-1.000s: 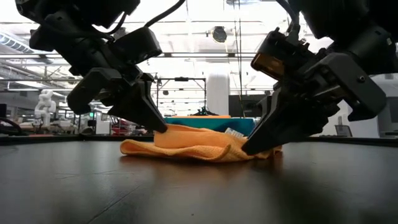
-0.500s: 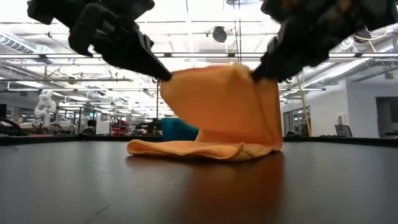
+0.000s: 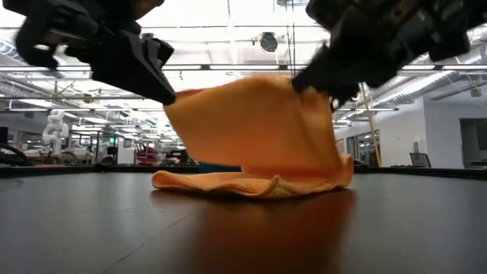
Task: Fold microfiber towels
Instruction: Fold the folded orange microfiber towel
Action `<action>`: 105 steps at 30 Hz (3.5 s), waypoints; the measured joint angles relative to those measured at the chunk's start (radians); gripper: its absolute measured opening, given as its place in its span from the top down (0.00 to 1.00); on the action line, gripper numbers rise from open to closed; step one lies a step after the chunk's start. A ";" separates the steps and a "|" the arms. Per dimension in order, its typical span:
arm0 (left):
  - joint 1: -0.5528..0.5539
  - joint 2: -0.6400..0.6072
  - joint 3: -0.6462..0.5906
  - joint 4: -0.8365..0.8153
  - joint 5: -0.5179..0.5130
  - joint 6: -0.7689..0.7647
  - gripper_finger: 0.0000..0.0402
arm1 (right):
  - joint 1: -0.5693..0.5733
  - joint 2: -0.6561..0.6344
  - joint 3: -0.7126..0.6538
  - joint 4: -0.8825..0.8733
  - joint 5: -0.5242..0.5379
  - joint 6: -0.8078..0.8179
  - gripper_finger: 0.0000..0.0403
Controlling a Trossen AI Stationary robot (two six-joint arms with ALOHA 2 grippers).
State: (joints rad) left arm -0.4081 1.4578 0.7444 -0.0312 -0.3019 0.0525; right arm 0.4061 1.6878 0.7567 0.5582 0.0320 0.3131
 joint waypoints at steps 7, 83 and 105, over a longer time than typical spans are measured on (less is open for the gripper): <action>-0.006 0.069 0.000 -0.001 0.044 -0.034 0.99 | 0.000 0.123 0.000 0.064 -0.012 0.059 0.99; 0.100 0.092 0.035 0.102 -0.019 -0.008 0.99 | -0.053 0.153 0.233 -0.386 0.168 0.180 0.86; 0.185 0.092 0.120 0.264 -0.150 0.226 0.99 | -0.093 -0.270 0.233 -0.895 0.290 0.096 1.00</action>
State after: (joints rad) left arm -0.2231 1.5497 0.8645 0.2324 -0.4515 0.2783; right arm 0.3132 1.4179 0.9894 -0.3372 0.3219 0.4091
